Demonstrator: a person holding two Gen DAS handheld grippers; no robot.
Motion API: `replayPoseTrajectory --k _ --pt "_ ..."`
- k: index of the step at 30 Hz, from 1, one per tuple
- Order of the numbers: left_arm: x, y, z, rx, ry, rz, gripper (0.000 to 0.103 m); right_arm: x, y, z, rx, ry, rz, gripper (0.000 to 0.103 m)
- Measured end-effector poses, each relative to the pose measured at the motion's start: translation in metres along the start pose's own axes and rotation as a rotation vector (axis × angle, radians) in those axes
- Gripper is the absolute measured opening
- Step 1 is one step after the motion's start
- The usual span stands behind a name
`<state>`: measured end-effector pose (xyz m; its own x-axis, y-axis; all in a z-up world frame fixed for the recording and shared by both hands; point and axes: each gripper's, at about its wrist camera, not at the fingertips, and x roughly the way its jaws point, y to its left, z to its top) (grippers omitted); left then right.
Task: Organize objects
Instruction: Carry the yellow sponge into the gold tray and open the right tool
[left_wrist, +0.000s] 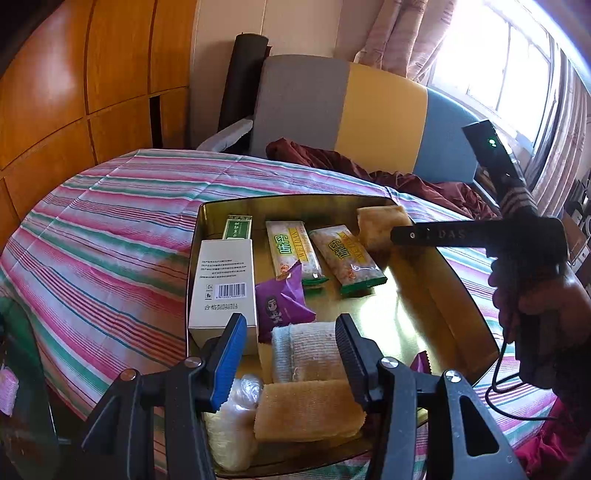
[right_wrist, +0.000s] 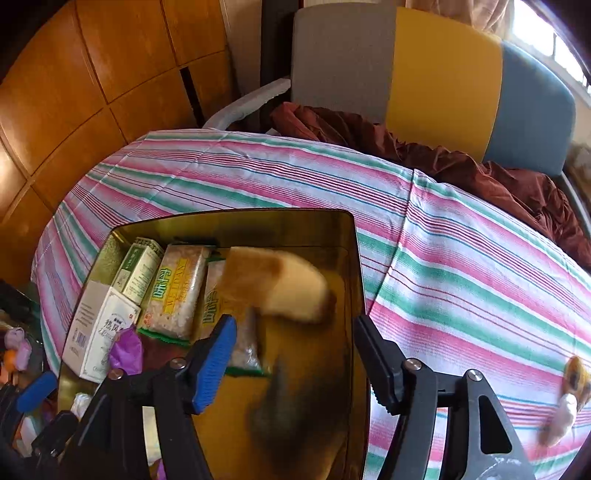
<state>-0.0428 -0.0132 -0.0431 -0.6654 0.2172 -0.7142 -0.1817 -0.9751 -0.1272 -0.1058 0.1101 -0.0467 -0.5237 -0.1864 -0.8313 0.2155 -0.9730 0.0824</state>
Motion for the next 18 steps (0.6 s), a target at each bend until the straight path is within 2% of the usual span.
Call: replayPoseTrajectory --k 11,15,18 --pt "-0.014 -0.018 0.0 0.043 -0.017 -0.006 0.05 -0.047 -0.021 -0.035 0.054 -0.091 -0.024 0.082" --pt "-0.017 -0.026 0.0 0.06 -0.018 -0.012 0.05 -0.064 -0.04 -0.049 0.091 -0.108 -0.037 0.091" --pt "-0.019 -0.033 0.0 0.073 -0.012 -0.024 0.05 -0.075 -0.061 -0.061 0.135 -0.107 -0.048 0.093"
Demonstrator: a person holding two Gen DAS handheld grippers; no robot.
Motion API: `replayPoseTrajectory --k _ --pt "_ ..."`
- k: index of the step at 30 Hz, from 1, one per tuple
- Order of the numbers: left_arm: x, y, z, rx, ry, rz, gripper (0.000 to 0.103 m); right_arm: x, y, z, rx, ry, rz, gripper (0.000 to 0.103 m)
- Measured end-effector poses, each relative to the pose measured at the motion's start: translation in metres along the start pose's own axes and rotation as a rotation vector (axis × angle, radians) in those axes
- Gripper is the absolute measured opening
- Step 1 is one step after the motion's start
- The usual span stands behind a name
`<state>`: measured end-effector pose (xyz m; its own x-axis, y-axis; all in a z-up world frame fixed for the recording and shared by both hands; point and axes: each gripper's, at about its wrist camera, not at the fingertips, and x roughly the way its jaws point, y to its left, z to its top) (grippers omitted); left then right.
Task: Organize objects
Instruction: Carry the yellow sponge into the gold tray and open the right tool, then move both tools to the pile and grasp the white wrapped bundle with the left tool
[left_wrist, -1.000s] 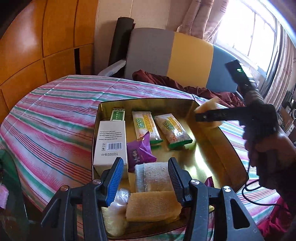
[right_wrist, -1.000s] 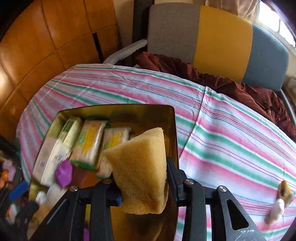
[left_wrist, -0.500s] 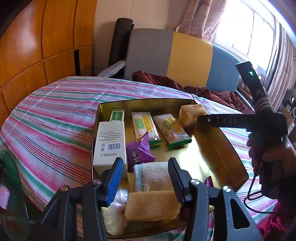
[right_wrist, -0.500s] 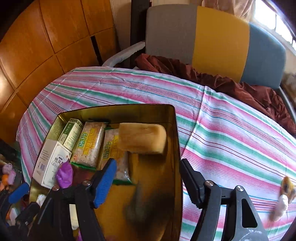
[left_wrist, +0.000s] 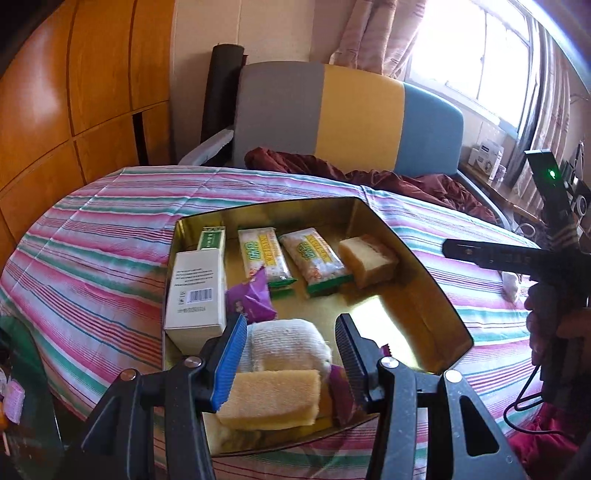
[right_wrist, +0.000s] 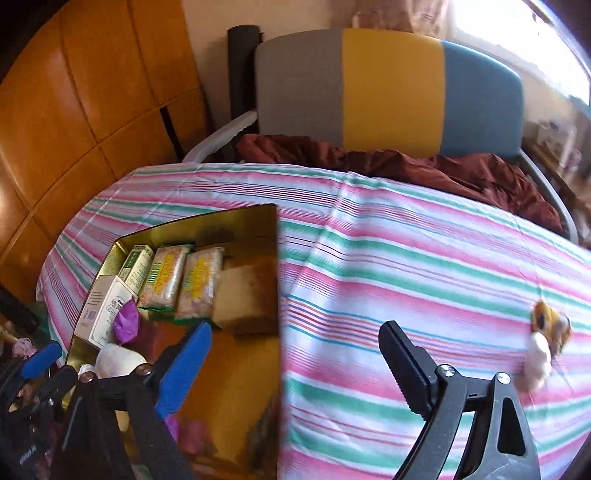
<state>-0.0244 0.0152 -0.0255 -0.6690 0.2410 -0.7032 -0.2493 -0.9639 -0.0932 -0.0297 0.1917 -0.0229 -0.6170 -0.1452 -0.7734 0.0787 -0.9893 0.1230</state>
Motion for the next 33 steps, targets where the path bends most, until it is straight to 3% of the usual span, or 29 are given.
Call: replayPoseTrajectory --k 12,22,28,33 --pt "-0.001 -0.057 0.004 0.127 0.002 -0.104 0.05 -0.055 -0.145 -0.025 0.264 -0.043 -0.183 0.094" --pt "0.013 -0.127 0.016 0.245 0.046 -0.209 0.05 -0.093 -0.282 -0.058 0.616 -0.13 -0.309 0.094" --pt "0.035 -0.191 0.025 0.304 0.096 -0.325 0.05 -0.091 -0.326 -0.088 0.845 -0.121 -0.277 0.094" --pt "0.07 -0.246 0.027 0.29 0.195 -0.439 0.05 -0.097 -0.325 -0.086 0.86 -0.141 -0.24 0.094"
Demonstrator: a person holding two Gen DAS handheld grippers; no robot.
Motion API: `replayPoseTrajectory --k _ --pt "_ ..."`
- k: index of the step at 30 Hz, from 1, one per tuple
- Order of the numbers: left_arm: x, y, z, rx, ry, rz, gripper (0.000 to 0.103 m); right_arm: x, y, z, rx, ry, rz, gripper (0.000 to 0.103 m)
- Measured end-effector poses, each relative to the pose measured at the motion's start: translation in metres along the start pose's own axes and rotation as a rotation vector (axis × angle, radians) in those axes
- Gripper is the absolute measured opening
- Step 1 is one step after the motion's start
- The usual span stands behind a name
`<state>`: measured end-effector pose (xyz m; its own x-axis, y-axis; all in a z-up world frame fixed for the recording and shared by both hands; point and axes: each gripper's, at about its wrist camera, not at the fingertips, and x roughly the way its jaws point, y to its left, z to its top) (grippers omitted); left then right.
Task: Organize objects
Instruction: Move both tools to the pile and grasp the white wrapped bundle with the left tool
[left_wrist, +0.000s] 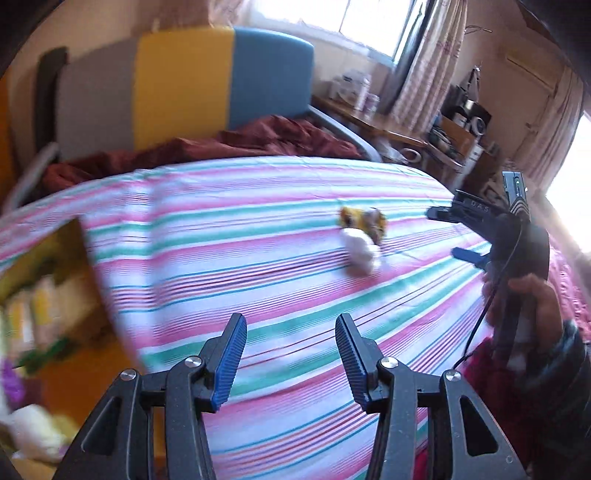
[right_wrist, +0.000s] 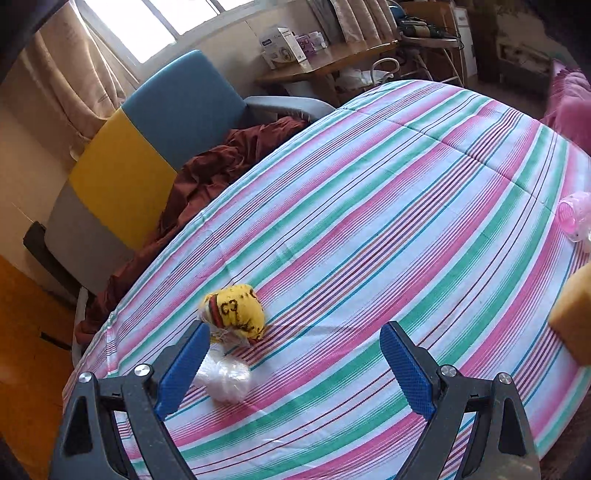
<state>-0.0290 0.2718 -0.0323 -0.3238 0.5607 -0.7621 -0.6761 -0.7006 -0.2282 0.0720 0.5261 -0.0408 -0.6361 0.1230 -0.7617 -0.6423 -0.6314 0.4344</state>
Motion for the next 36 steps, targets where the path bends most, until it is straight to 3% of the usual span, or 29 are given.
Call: replayPoseTrajectory --k 8,21,23,24,26,32,36 --pt "0.076 -0.04 0.032 -0.017 0.079 -0.101 0.05 0.001 -0.001 -0.004 0.018 0.037 0.039 0.094" --pt "0.163 -0.065 0.066 -0.076 0.148 -0.112 0.058 0.009 -0.005 -0.003 0.044 0.086 0.072 0.095" --pt "0.173 -0.069 0.066 -0.058 0.154 -0.112 0.057 0.01 -0.003 -0.002 0.034 0.087 0.066 0.095" --pt "0.177 -0.069 0.065 -0.05 0.152 -0.113 0.043 0.011 -0.003 -0.002 0.016 0.095 0.073 0.095" --pt "0.173 -0.064 0.059 -0.052 0.139 -0.14 0.041 0.012 -0.001 -0.003 0.0 0.095 0.064 0.095" --pt "0.135 -0.035 0.028 -0.062 0.117 -0.131 0.04 0.014 0.005 -0.005 -0.047 0.093 0.042 0.095" --pt "0.101 -0.024 -0.005 -0.006 0.085 -0.106 0.04 0.017 0.008 -0.008 -0.076 0.106 0.022 0.095"
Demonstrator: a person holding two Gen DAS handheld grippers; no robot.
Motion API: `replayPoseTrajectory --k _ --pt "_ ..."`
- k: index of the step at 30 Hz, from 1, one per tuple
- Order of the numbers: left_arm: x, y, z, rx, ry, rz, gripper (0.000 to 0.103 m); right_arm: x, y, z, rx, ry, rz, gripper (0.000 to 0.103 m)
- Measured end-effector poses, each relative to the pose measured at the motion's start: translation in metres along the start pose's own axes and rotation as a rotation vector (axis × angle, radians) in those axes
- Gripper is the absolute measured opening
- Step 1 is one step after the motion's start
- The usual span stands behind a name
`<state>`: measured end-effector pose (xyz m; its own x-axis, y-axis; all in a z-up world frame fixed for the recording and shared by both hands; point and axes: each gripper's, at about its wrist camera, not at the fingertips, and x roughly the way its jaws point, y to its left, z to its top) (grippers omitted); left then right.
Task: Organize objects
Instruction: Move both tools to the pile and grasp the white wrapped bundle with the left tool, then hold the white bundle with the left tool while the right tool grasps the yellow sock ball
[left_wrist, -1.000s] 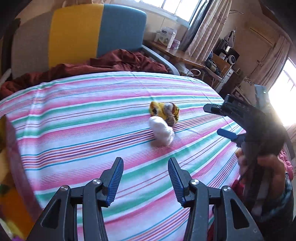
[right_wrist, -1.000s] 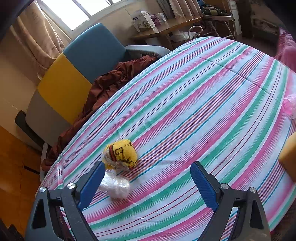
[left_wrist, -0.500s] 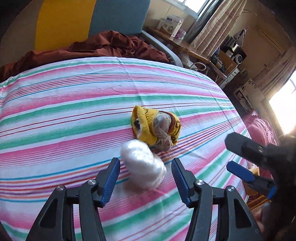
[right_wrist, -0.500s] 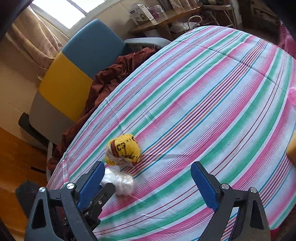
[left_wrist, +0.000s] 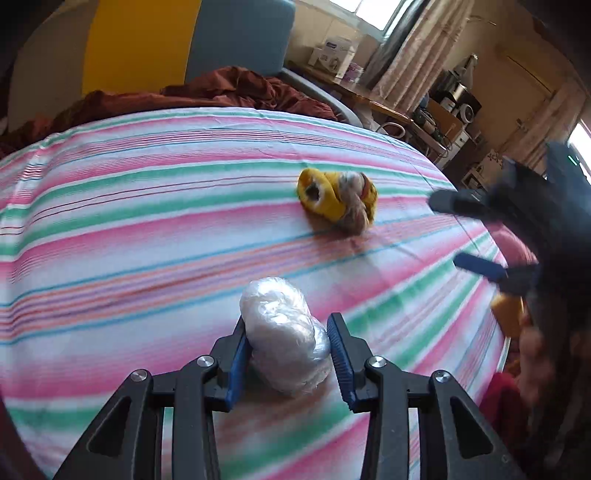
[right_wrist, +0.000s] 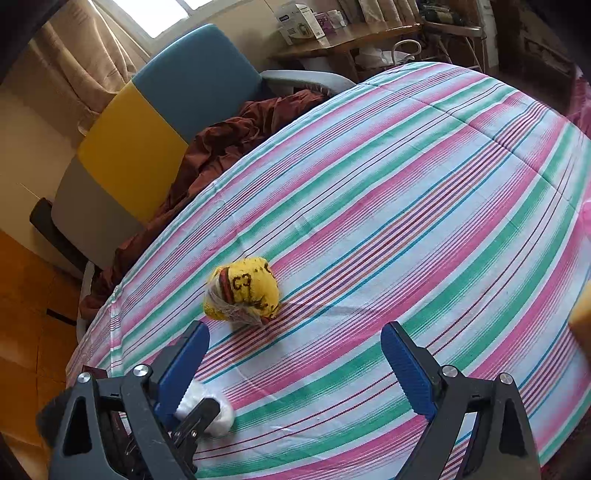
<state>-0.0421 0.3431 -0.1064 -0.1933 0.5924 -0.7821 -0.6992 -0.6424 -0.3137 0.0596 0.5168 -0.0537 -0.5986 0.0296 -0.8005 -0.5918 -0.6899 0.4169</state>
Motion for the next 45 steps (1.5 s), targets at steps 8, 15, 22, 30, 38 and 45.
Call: replayPoseTrajectory --k 8,15,22,30,38,45 --pt "-0.041 0.0 -0.049 0.08 -0.02 0.007 0.04 0.014 0.014 -0.008 -0.074 0.041 -0.051 0.095" --pt "-0.043 0.006 -0.05 0.068 -0.021 -0.003 0.04 0.042 0.05 0.011 -0.167 0.067 -0.094 0.096" --pt "-0.041 0.012 -0.051 0.056 -0.022 -0.009 0.041 0.097 0.065 0.03 -0.22 0.138 -0.18 0.069" --pt "-0.04 0.011 -0.052 0.066 -0.03 0.003 0.041 0.075 0.074 -0.011 -0.388 0.202 -0.114 0.047" --pt "-0.049 0.006 -0.06 0.079 -0.031 0.035 0.041 0.047 0.07 -0.065 -0.456 0.246 -0.036 0.047" --pt "-0.058 0.001 -0.067 0.102 -0.042 0.072 0.04 0.046 0.071 -0.074 -0.521 0.214 -0.05 0.048"
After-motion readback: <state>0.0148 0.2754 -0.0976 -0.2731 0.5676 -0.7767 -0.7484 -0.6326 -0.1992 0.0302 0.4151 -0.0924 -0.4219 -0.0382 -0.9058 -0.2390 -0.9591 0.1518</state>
